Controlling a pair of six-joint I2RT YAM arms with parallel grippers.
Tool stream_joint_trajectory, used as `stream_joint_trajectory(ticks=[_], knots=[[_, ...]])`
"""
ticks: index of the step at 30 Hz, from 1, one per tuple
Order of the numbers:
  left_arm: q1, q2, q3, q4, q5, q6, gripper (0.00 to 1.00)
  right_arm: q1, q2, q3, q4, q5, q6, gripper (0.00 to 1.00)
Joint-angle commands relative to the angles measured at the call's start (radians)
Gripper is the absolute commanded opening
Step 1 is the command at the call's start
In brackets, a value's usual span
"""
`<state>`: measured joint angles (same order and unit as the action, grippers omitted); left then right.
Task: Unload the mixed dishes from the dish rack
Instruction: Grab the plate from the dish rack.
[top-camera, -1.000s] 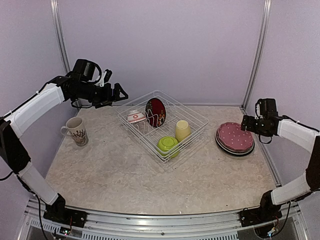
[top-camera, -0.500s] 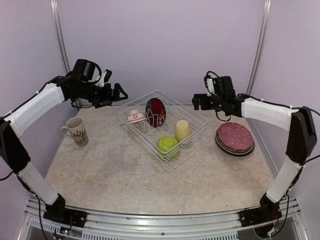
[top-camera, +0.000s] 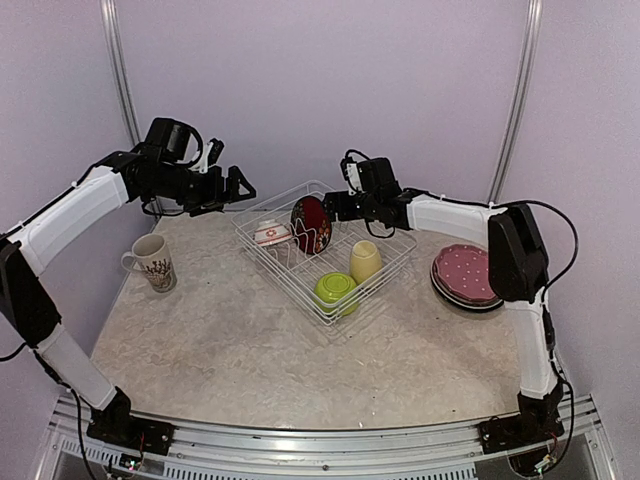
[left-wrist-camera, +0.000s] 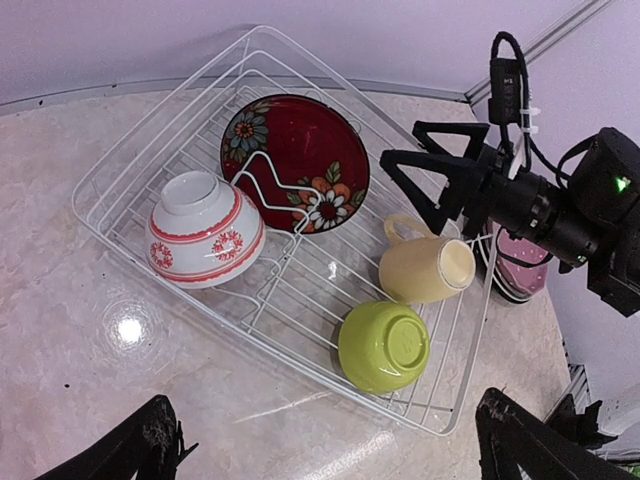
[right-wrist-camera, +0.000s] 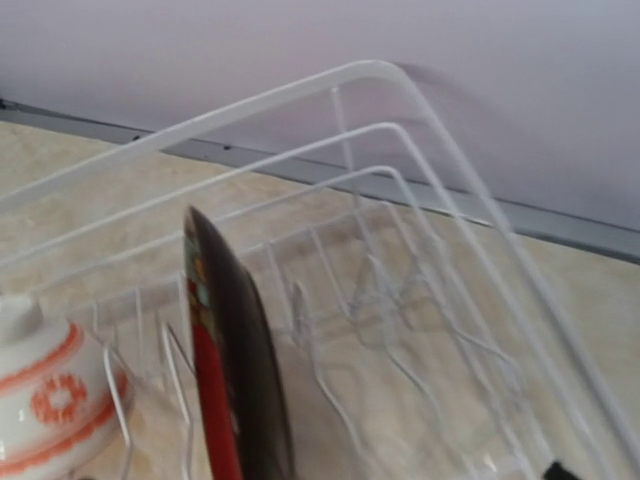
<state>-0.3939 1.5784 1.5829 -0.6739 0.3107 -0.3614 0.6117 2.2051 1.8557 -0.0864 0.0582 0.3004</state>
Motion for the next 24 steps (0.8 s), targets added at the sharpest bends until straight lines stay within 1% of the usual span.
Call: stream_joint_trajectory(ticks=[1,3,6,7,10,14,19,22,24], knots=[[-0.005,-0.015,0.029,-0.008,0.008,0.008,0.99,0.025,0.118,0.146,-0.029,-0.042,0.013,0.88],[-0.003,-0.017,0.028,-0.007,0.010,0.007,0.99,0.028,0.170,0.210,-0.052,-0.042,0.018,0.82],[-0.001,-0.019,0.029,-0.007,0.013,0.005,0.99,0.029,0.228,0.281,-0.078,-0.040,0.026,0.65],[0.000,-0.020,0.029,-0.006,0.016,0.004,0.99,0.029,0.242,0.301,-0.082,-0.041,0.027,0.60],[0.008,-0.021,0.028,-0.004,0.028,0.000,0.99,0.029,0.278,0.341,-0.092,-0.051,0.031,0.49],[0.020,-0.018,0.028,-0.001,0.042,-0.008,0.99,0.030,0.305,0.388,-0.103,-0.056,0.038,0.29],[0.024,-0.012,0.025,0.000,0.047,-0.011,0.99,0.032,0.335,0.445,-0.147,-0.015,0.015,0.08],[0.023,-0.011,0.024,0.000,0.047,-0.011,0.99,0.041,0.340,0.484,-0.184,0.025,-0.029,0.00],[0.024,-0.009,0.025,0.001,0.046,-0.011,0.99,0.046,0.324,0.484,-0.192,0.051,-0.055,0.00]])
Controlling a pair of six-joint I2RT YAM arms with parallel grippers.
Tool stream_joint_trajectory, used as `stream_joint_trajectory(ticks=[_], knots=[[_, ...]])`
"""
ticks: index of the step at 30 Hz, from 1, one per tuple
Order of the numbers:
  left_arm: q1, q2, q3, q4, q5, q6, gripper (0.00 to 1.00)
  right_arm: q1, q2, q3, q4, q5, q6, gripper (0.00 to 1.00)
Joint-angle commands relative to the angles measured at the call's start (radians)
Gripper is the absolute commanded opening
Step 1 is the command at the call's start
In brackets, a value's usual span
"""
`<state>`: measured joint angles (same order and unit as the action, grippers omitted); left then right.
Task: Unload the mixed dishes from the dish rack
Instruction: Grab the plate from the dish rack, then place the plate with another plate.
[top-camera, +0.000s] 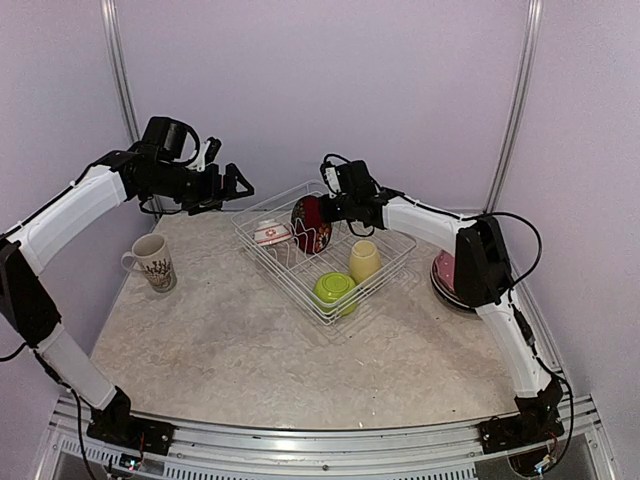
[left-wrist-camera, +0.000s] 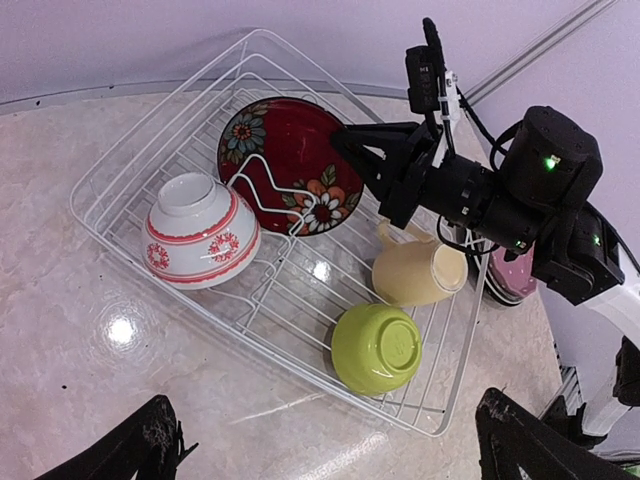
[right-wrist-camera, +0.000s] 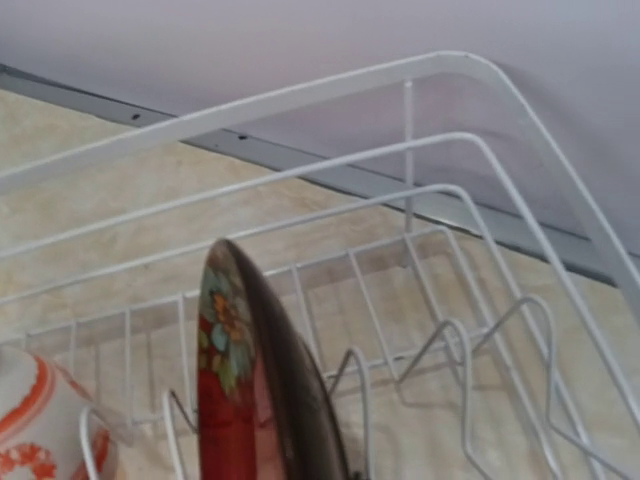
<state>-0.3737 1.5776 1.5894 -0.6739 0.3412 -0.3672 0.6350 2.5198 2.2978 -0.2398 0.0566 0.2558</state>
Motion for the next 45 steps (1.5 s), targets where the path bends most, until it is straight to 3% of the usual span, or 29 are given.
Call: stream_joint_trajectory(ticks=[1,14,27,34,38,45], knots=[[0.003,-0.007,0.018,0.002,0.015,-0.006,0.99,0.026,-0.002,0.042,-0.042,0.068,-0.025,0.00],[0.002,0.002,0.016,0.003,0.018,-0.009,0.99,0.106,-0.180,0.023,-0.040,0.395,-0.323,0.00],[-0.003,0.009,0.016,0.002,0.013,-0.007,0.99,0.133,-0.321,-0.108,0.044,0.462,-0.320,0.00],[-0.003,0.012,0.016,0.000,0.011,-0.006,0.99,0.112,-0.464,-0.242,0.091,0.365,-0.164,0.00],[-0.004,0.012,0.016,0.000,0.013,-0.007,0.99,0.040,-0.569,-0.365,0.136,0.192,0.005,0.00],[-0.006,0.013,0.017,0.001,0.015,-0.007,0.99,-0.162,-0.825,-0.810,0.439,-0.146,0.384,0.00]])
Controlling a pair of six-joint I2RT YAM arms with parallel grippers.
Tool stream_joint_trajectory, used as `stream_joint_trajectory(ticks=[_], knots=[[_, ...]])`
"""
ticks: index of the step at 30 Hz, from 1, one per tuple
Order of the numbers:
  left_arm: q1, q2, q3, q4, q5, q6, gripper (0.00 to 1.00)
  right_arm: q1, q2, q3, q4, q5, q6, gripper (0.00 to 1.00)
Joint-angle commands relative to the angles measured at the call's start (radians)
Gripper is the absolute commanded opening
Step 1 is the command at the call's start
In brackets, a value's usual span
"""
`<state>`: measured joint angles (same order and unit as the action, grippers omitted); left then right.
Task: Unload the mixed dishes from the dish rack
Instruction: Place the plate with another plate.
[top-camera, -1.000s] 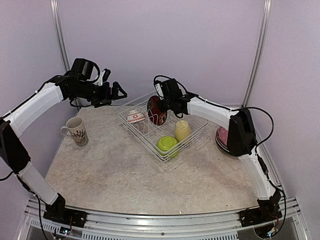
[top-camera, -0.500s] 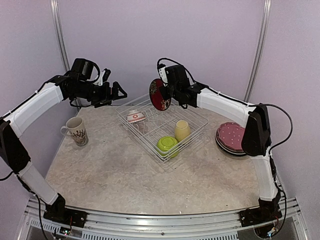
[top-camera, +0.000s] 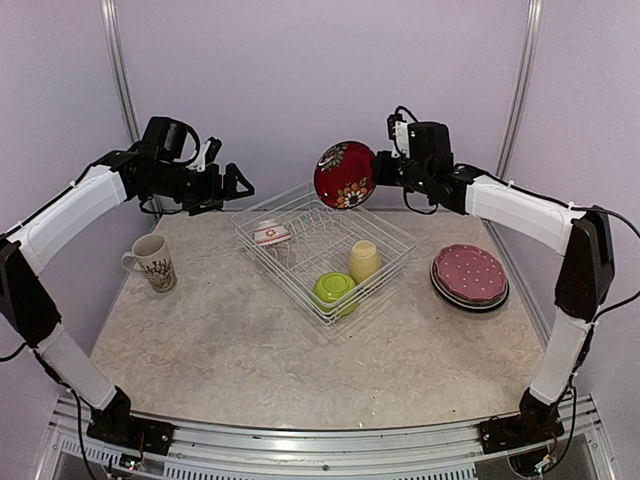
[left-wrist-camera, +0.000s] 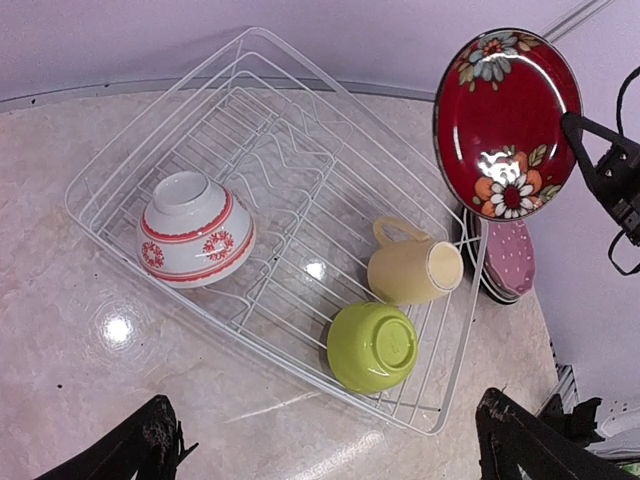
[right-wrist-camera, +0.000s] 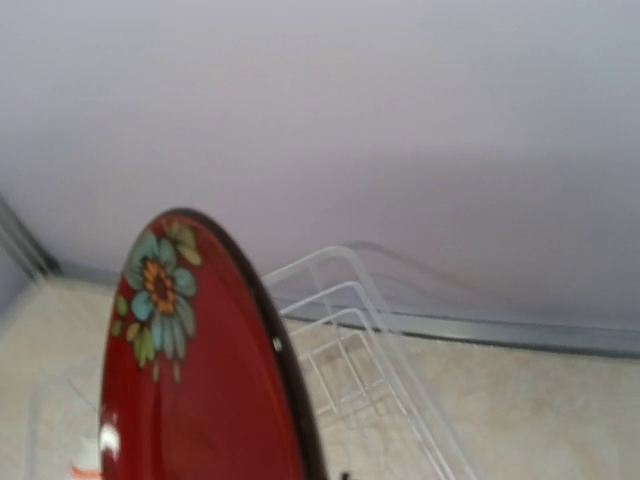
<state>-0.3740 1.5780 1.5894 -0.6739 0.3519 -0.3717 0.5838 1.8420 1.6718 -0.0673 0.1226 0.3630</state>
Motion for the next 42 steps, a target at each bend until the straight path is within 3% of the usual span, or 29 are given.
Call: stream_joint_trajectory(ticks=[1,8,12,17,22,34,42], knots=[[-0.007,0.013,0.016,0.002,0.007,-0.003,0.99,-0.138,-0.185,-0.247,0.308,-0.245,0.317,0.00],[-0.012,0.019,0.018,0.001,0.013,-0.006,0.99,-0.354,-0.472,-0.675,0.481,-0.319,0.500,0.00],[-0.011,0.018,0.020,0.002,0.017,-0.009,0.99,-0.518,-0.641,-0.872,0.415,-0.306,0.494,0.00],[-0.011,0.022,0.021,0.000,0.032,-0.015,0.99,-0.737,-0.766,-0.994,0.287,-0.374,0.447,0.00],[-0.010,0.026,0.020,0.005,0.051,-0.024,0.99,-0.856,-0.729,-1.067,0.292,-0.501,0.442,0.00],[-0.013,0.042,0.022,-0.001,0.043,-0.022,0.99,-0.859,-0.495,-1.081,0.399,-0.559,0.435,0.00],[-0.013,0.037,0.023,-0.002,0.037,-0.019,0.99,-0.860,-0.418,-1.080,0.370,-0.530,0.371,0.00]])
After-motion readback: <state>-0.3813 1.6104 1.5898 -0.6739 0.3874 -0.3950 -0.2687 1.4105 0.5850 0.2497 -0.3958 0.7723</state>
